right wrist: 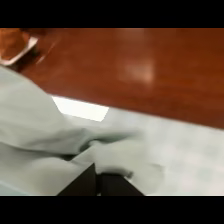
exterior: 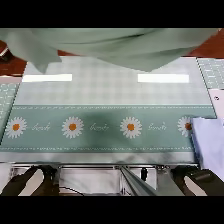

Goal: Fold the shirts.

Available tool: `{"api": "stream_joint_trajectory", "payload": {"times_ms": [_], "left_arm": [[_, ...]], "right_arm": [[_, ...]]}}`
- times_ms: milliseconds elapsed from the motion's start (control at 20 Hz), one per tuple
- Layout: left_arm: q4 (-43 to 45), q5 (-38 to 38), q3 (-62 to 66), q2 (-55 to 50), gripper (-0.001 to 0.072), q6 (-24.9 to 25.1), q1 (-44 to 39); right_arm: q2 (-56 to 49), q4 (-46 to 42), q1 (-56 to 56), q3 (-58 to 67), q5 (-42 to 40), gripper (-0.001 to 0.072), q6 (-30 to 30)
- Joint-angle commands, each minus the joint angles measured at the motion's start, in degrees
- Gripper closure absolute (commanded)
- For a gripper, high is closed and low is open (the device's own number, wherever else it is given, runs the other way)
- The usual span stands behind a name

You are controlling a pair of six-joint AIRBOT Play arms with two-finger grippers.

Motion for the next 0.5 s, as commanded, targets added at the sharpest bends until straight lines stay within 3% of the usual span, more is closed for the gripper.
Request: {"api": "stream_joint_trajectory", "payload": {"times_ms": [0,200,450], "left_arm": [[10.2,-9.6,7.5,5.0,0.0684,-4.9,2.0],[15.6,-16.2,7.5,13.8,0.0684,-3.6,1.0],[28.2,-23.3,4.9,18.5,0.0684,-5.9,-9.9]], "right_arm": [[8.6,-6.8,-0.1,3.9,6.6,0.0692,1.7],[13.0,-8.4,-0.1,3.9,13.4,0.0692,3.1],[13.8,-14.8,-0.1,0.6,21.3,0.0692,5.3]]}}
